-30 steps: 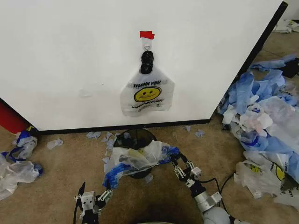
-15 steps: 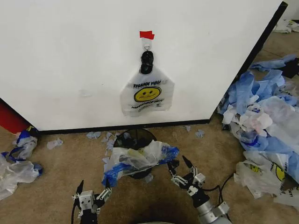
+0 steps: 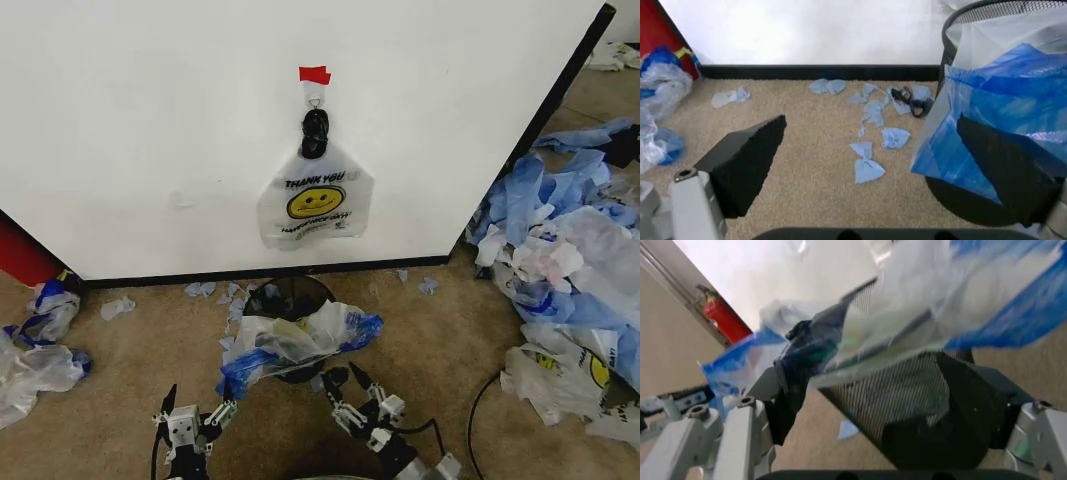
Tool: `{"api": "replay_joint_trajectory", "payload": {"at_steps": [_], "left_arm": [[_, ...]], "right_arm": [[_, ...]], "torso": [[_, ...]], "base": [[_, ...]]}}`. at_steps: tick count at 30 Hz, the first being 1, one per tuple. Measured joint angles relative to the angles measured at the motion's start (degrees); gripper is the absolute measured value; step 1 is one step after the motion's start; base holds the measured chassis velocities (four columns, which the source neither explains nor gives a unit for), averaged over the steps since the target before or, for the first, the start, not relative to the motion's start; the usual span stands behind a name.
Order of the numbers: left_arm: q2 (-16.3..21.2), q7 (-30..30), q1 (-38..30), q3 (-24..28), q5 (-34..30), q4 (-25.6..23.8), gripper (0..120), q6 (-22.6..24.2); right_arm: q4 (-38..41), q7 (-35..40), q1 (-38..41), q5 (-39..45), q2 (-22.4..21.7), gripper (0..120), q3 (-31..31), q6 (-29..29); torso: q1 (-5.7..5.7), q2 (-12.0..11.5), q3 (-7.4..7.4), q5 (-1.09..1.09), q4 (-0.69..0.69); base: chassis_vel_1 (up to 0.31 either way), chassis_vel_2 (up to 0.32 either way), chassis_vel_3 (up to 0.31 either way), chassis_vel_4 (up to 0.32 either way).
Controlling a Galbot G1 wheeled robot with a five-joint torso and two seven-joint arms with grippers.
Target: Pick up the garbage bag from the wall and place it over the trash bin.
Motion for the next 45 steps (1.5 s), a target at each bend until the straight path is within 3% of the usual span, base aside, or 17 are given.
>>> {"api": "replay_joint_trajectory", "payload": {"at_steps": [16, 24, 35, 42, 45], "left_arm": [[1.7, 0.1, -1.9, -1.0, -1.1, 0.1, 100, 0.5], [9.1, 2.7, -3.3, -6.2, -6.7, -5.4, 100, 2.7], [9.4, 2.8, -1.5, -7.1, -7.9, -7.6, 100, 3.0], [12.7, 4.4, -2.2, -11.2, -9.8, -10.4, 100, 3.6], [17.5, 7.1, -4.7, -12.3, -14.7, -11.6, 100, 3.7]], "right_arm": [[-0.7, 1.0, -0.1, -0.6, 1.2, 66, -0.8, -0.5], [-1.5, 0.5, -1.7, -0.8, 1.3, 66, 1.9, -0.2], [-1.4, 0.5, -2.1, -1.2, 1.7, 65, 3.0, -0.1], [-1.0, 0.5, -2.6, -1.2, 1.7, 64, 4.2, 0.0], [-0.8, 0.6, -3.0, -1.1, 1.9, 64, 4.7, 0.0]], "torso": [[0.00, 0.0, 0.00, 0.00, 0.00], [0.00, 0.0, 0.00, 0.02, -0.02], [0.00, 0.0, 0.00, 0.00, 0.00], [0.00, 0.0, 0.00, 0.01, 0.00], [0.00, 0.0, 0.00, 0.00, 0.01]], "base": [[0.000, 0.000, 0.000, 0.000], [0.000, 0.000, 0.000, 0.000], [0.000, 0.000, 0.000, 0.000], [0.000, 0.000, 0.000, 0.000], [0.000, 0.000, 0.000, 0.000]]}}
